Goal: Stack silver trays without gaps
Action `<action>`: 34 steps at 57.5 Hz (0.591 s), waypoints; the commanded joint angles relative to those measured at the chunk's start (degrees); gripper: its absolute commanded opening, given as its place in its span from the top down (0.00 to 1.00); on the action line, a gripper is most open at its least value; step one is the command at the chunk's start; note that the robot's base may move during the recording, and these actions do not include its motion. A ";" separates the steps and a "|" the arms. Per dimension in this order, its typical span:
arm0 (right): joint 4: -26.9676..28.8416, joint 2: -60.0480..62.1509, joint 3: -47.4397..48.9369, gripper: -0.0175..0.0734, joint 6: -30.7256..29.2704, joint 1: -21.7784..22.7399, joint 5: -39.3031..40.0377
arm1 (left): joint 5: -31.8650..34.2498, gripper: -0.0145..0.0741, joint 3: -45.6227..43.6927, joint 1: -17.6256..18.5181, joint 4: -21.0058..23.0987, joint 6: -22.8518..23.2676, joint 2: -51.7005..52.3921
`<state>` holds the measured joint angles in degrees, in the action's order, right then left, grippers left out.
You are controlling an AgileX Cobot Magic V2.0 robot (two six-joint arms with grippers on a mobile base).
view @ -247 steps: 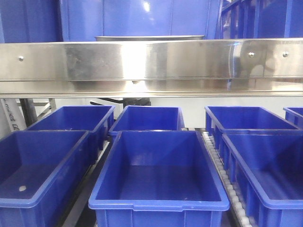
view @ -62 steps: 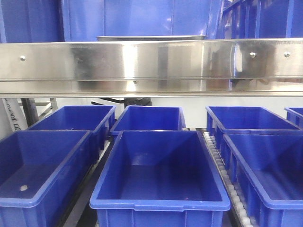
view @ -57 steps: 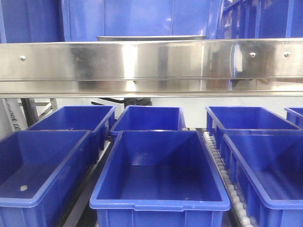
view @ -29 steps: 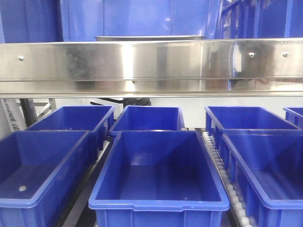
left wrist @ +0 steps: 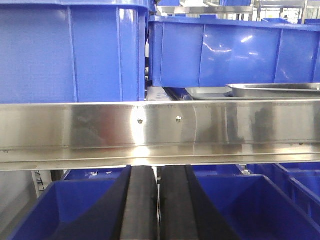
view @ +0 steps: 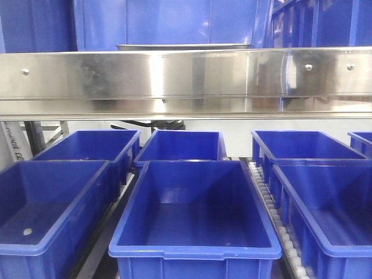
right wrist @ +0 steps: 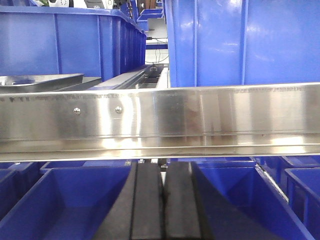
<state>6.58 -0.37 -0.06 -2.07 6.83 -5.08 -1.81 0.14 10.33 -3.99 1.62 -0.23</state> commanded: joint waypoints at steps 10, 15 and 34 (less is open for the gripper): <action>0.06 0.37 0.06 0.89 -0.08 0.04 0.83 | -0.65 0.82 -0.14 -0.47 -0.31 0.47 0.23; 0.06 0.37 0.06 0.89 -0.08 0.04 0.83 | -0.65 0.82 -0.14 -1.12 -0.18 2.23 0.23; 0.06 0.37 0.06 0.89 -0.08 0.04 0.83 | -0.65 0.82 -0.14 -2.08 -1.52 3.33 0.23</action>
<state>6.58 -0.37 -0.06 -2.07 6.83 -5.08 -2.91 0.14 8.39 -5.12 4.57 -0.23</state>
